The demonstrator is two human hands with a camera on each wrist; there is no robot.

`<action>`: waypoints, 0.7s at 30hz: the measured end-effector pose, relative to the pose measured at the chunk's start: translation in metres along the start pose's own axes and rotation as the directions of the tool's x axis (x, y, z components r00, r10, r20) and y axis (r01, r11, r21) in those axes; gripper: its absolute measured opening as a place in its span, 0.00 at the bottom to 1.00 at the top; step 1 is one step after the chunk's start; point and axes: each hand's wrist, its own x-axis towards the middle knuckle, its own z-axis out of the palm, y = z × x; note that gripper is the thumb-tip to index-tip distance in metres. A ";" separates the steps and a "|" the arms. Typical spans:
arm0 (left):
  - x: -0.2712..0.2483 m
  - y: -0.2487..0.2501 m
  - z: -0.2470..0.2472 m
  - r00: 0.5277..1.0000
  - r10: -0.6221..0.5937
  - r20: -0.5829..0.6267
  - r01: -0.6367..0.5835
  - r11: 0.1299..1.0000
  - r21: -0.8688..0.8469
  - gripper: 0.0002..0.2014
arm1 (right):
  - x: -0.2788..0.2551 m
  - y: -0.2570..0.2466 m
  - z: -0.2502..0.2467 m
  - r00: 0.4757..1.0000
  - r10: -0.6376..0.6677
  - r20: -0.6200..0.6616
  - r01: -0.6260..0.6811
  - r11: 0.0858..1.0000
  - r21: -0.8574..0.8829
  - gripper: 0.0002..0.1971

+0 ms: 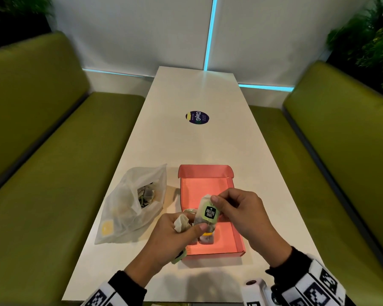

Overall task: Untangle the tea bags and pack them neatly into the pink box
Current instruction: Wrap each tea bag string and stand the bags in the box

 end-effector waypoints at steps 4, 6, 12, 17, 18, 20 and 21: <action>0.000 0.001 0.000 1.000 0.024 0.003 -0.024 1.000 0.005 0.03 | 0.001 0.003 0.001 0.999 -0.042 -0.015 0.041 0.998 -0.052 0.10; -0.001 0.002 0.000 0.999 0.041 -0.008 -0.041 0.999 0.027 0.05 | 0.000 0.001 0.001 1.000 -0.019 0.015 0.019 0.999 -0.027 0.08; 0.000 0.000 0.000 0.997 0.058 -0.051 -0.056 0.998 0.033 0.06 | -0.003 -0.010 -0.005 0.948 0.132 0.288 -0.158 0.985 0.070 0.17; 0.001 -0.001 -0.001 0.998 0.056 -0.027 -0.056 0.998 0.020 0.03 | -0.002 -0.007 -0.004 0.951 0.150 0.272 -0.181 0.979 0.093 0.01; 0.001 -0.001 -0.001 0.999 0.045 -0.013 -0.045 0.999 0.011 0.01 | -0.001 -0.007 -0.003 0.953 0.151 0.261 -0.181 0.979 0.095 0.02; 0.002 -0.003 -0.001 0.999 0.036 0.012 -0.036 0.999 0.010 0.07 | -0.001 -0.006 -0.002 0.957 0.158 0.244 -0.187 0.977 0.101 0.03; 0.002 -0.004 -0.001 0.999 0.033 0.008 -0.033 0.999 0.024 0.08 | 0.000 -0.006 -0.002 0.958 0.162 0.239 -0.191 0.976 0.104 0.03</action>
